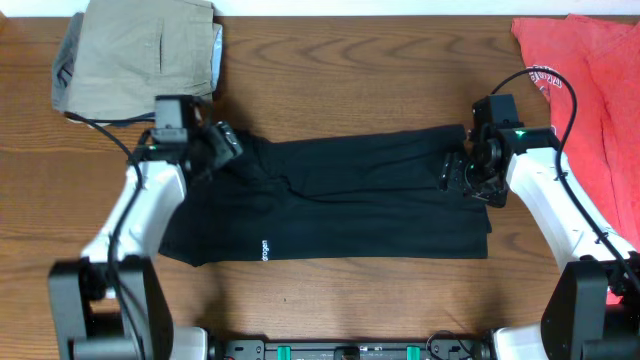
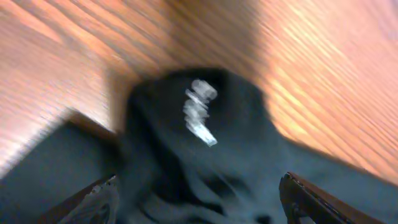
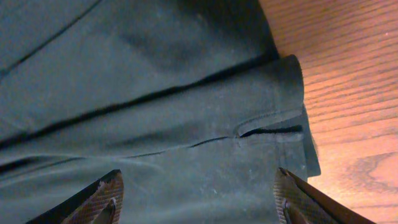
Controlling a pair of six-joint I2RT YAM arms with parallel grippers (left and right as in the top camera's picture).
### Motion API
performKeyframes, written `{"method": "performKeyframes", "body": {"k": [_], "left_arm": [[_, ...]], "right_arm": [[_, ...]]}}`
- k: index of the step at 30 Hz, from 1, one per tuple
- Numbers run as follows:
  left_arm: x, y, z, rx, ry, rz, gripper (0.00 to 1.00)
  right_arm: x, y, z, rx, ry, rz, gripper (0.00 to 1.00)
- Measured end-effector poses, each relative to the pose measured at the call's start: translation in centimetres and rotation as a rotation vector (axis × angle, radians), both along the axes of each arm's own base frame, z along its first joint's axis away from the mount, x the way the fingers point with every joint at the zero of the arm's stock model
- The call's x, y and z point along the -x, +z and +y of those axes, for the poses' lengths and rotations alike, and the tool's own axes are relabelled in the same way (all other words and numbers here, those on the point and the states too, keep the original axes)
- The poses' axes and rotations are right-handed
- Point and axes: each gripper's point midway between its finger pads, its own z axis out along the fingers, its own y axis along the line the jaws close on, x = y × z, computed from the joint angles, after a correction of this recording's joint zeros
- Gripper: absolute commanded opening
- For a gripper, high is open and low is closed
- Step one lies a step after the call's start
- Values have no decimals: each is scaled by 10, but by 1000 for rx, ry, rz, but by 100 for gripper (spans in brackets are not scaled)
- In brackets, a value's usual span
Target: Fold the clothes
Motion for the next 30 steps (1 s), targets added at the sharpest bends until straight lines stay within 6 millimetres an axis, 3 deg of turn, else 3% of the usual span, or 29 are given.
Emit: {"method": "performKeyframes", "body": {"k": [3,6,11,20,22,30], "left_arm": [[-13,-2,19,1,-6,-12,84],[-29,4,24,13,-67,-66,84],[-37,4,9,16,-187,-104,84],[-32,-26,-13,35,-293,-44,83],[-31,-29,-13,37,-295,-34,78],[-28,-32,-14,36,-303,-24,34]], "right_arm": [[-1,0,2,-3,14,-5,75],[-5,1,2,-6,19,-24,75],[-8,1,4,-9,25,-35,75],[-7,1,12,-14,51,-35,75],[-7,1,12,-14,52,-35,74],[-7,1,12,-14,53,-35,71]]}}
